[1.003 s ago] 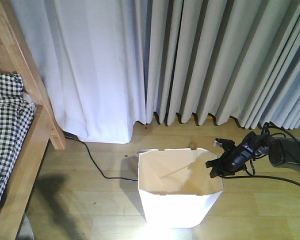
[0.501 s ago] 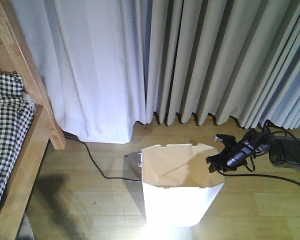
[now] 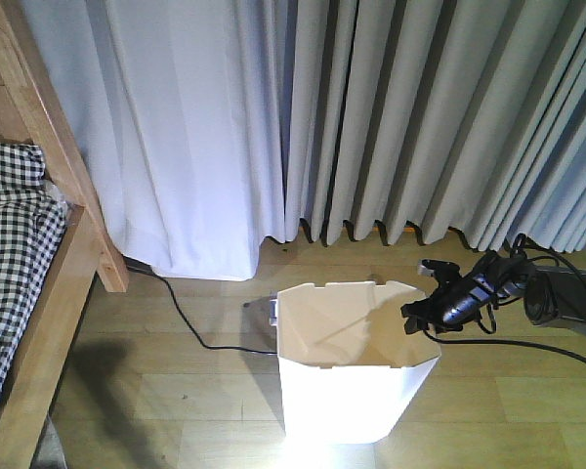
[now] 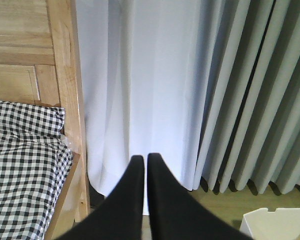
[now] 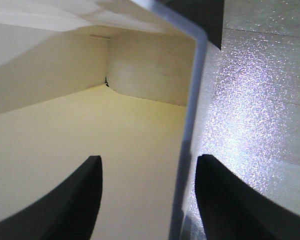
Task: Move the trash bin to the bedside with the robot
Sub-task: 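Open the right gripper and lift it off the bin rim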
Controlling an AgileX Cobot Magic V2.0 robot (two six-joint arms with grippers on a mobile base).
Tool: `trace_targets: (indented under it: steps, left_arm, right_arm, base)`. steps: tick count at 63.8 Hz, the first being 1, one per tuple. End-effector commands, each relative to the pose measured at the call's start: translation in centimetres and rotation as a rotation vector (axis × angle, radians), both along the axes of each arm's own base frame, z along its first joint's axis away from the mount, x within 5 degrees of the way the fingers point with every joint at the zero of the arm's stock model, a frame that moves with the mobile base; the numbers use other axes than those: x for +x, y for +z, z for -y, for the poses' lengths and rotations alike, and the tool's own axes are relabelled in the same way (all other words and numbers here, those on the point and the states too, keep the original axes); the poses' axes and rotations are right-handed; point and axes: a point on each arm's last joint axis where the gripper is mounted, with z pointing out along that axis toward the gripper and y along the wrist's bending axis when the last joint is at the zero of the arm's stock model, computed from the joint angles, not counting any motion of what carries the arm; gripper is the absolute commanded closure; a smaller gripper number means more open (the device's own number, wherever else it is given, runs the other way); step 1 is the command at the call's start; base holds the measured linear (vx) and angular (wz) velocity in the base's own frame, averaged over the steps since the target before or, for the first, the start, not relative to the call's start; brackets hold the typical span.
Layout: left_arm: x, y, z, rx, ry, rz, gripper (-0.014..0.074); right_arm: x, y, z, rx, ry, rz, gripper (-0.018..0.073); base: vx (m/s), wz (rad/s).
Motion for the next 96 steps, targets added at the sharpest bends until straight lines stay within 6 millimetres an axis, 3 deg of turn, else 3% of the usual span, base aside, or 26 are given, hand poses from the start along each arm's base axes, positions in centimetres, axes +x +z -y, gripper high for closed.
trace_targets:
  steps: [1, 14, 35, 75, 84, 96]
  left_arm:
    - [0.0, 0.3, 0.0, -0.01, 0.003, 0.072, 0.0602]
    - [0.0, 0.3, 0.0, -0.01, 0.003, 0.072, 0.0602]
    - [0.0, 0.3, 0.0, -0.01, 0.003, 0.072, 0.0602]
    - [0.0, 0.3, 0.0, -0.01, 0.003, 0.072, 0.0602]
    - [0.0, 0.3, 0.0, -0.01, 0.003, 0.072, 0.0602]
    - [0.0, 0.3, 0.0, -0.01, 0.003, 0.072, 0.0602]
  right_arm:
    - [1.1, 1.2, 0.2, 0.013, -0.012, 0.027, 0.0143]
    - [1.6, 2.2, 0.8, -0.02, -0.033, 0.026, 0.0143]
    - [3.3, 5.3, 1.0, -0.05, -0.049, 0.034, 0.0143]
    - [2.8, 5.9, 0.8, -0.018, -0.038, -0.037, 0.0143]
    - [2.0, 6.9, 1.1, -0.067, -0.052, 0.006, 0.0143]
    - [-1.3, 10.2, 1.8, -0.225, -0.111, 0.186, 0.0143]
  base:
    - [0.0, 0.0]
    - [0.0, 0.0]
    - [0.0, 0.0]
    - [0.0, 0.0]
    - [0.0, -0.02]
    - [0.0, 0.0]
